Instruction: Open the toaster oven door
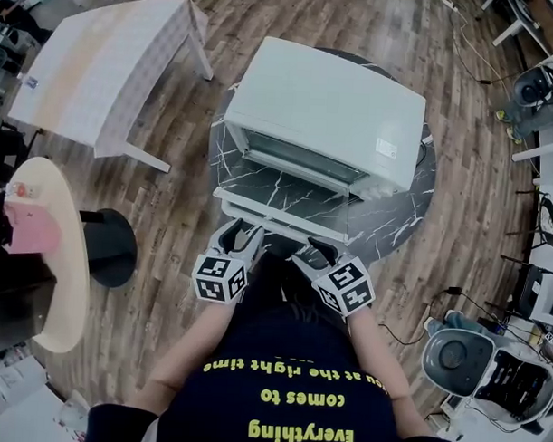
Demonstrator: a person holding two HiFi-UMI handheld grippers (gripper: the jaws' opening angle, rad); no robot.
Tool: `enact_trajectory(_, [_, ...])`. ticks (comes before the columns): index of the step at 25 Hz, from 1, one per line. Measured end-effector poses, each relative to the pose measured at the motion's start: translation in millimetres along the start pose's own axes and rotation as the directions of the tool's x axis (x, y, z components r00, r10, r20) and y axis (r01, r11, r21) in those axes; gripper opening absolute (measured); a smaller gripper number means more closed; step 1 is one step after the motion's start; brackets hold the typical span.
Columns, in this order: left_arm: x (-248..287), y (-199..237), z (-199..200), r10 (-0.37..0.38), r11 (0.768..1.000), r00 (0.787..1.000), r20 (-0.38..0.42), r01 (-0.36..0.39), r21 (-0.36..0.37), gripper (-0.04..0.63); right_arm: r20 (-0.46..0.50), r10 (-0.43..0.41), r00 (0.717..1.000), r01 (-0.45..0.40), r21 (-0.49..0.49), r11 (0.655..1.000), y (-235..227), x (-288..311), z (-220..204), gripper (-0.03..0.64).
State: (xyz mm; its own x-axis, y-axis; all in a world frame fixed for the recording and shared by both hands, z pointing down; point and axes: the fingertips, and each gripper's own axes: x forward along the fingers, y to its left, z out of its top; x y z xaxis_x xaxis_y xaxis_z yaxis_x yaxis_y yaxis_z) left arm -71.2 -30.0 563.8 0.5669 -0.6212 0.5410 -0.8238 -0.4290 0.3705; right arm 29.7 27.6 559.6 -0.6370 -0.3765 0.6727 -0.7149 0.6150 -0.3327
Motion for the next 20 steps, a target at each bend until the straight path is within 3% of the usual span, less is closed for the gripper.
enact_trajectory(4, [5,9,-11,0.010,0.992,0.999,-0.035,-0.014,-0.129,0.239,-0.006,0.006,1.000,-0.006,-0.009,1.000,-1,-1,0,0.213])
enact_trajectory(9, [22,5,-8,-0.058,0.941,0.998,-0.023,0.047,-0.336,0.282,-0.018,0.008,1.000,-0.008,-0.023,1.000,-1,0,-2,0.218])
enact_trajectory(12, [31,2,-9,-0.082,0.914,0.996,-0.023,0.066,-0.400,0.281,-0.018,0.012,1.000,-0.012,-0.019,1.000,0,-1,0,0.218])
enact_trajectory(16, [37,-2,-5,-0.126,0.858,0.991,0.046,0.132,-0.495,0.235,-0.002,0.024,1.000,-0.024,-0.033,0.999,2,-5,7,0.216])
enact_trajectory(20, [37,4,-29,-0.128,0.858,0.991,-0.025,0.098,-0.505,0.221,0.082,0.052,0.995,-0.047,-0.061,0.997,9,-16,28,0.147])
